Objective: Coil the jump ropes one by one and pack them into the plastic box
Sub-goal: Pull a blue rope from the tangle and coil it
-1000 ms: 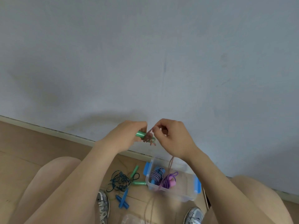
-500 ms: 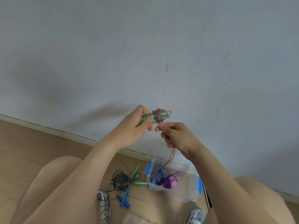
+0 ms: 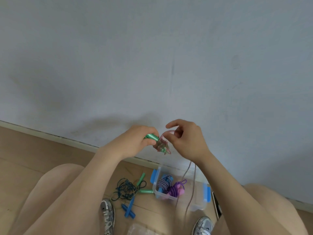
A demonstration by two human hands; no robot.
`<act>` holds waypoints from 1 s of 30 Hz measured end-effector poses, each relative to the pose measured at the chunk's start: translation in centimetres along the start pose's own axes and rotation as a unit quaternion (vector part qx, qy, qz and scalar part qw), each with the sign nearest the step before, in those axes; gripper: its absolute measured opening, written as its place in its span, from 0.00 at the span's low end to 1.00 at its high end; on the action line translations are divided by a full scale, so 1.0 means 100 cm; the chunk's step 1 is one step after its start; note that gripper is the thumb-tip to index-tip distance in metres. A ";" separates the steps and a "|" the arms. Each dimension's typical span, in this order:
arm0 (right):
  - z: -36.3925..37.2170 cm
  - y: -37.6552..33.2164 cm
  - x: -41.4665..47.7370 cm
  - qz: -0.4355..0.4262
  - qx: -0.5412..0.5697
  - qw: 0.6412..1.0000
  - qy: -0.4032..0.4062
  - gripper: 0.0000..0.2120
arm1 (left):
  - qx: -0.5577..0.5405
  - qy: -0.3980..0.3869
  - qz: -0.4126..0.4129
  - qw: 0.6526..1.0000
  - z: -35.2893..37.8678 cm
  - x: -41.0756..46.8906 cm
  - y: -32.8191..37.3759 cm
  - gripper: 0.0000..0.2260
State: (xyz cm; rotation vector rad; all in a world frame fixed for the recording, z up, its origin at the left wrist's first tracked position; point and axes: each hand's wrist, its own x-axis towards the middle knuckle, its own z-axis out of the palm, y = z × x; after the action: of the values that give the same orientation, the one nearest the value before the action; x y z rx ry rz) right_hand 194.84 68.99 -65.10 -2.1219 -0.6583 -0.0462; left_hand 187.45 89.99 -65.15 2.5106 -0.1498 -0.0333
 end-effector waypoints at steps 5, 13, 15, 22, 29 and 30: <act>-0.011 0.005 0.005 0.116 0.260 0.957 -0.047 0.03 | -0.080 0.003 0.034 0.996 -0.009 -0.003 0.009 0.10; 0.002 0.002 0.004 0.178 0.309 0.922 -0.148 0.12 | -0.164 0.109 0.024 0.980 -0.009 -0.003 0.019 0.05; 0.009 -0.006 -0.002 0.169 0.244 0.936 -0.189 0.16 | -0.141 0.156 -0.006 0.978 -0.006 0.001 0.014 0.06; 0.019 -0.024 -0.014 0.066 0.148 0.974 -0.157 0.15 | -0.010 0.160 -0.060 0.985 -0.001 0.002 -0.002 0.01; 0.006 -0.005 0.001 0.003 -0.034 0.999 0.036 0.05 | -0.008 0.012 -0.008 1.000 0.000 -0.002 0.008 0.08; 0.003 0.000 0.003 0.010 -0.028 0.998 0.052 0.04 | -0.020 0.004 -0.003 1.000 0.000 -0.002 0.009 0.08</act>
State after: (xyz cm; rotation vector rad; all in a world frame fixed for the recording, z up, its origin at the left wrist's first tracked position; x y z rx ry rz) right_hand 195.00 69.37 -65.17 -2.1643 -0.5803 -0.1636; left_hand 187.11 89.33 -64.60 2.4715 -0.1364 -0.0275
